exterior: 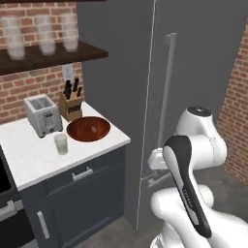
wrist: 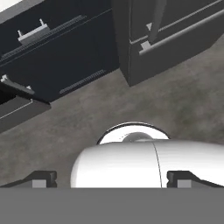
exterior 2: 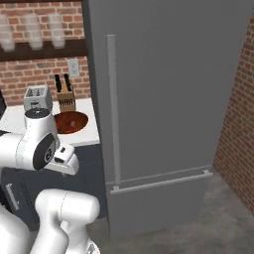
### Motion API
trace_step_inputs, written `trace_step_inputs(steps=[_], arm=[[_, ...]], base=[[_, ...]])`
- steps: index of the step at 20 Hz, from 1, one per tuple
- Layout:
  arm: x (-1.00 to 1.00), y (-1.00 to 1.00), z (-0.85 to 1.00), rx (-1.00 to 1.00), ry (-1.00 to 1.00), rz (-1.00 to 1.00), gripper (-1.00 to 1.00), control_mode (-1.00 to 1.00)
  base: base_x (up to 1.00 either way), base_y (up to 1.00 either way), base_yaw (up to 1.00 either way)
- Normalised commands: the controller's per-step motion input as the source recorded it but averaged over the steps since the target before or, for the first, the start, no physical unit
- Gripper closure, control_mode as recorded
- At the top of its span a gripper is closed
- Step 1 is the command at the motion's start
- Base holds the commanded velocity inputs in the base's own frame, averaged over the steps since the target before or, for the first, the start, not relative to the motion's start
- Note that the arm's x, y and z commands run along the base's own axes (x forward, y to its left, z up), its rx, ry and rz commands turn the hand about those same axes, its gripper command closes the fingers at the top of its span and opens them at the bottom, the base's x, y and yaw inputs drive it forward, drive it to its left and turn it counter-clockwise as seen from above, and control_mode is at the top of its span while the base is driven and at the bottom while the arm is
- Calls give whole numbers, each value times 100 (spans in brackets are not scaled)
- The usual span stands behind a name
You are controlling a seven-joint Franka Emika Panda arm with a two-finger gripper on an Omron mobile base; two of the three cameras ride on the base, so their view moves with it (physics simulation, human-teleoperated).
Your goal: Grab a lemon wedge from the fridge and one ice cube from the ice bowl, and put them in the glass of lemonade.
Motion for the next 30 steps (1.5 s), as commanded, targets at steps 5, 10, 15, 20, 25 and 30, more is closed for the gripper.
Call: trace_step_inputs(steps=[5,10,15,20,25,30], arm=[[0,0,0,0,0,0,-100,100],[0,0,0,0,0,0,-100,100],[0,0,0,0,0,0,-100,100],[0,0,0,0,0,0,-100,100],[0,1,3,0,-3,0,-100,-100],[0,13,28,0,-24,0,-100,-100]], base=[[22,-40,-46],[13,-3,-14],[14,3,-2],[0,0,-1],[0,0,0],[0,0,0]])
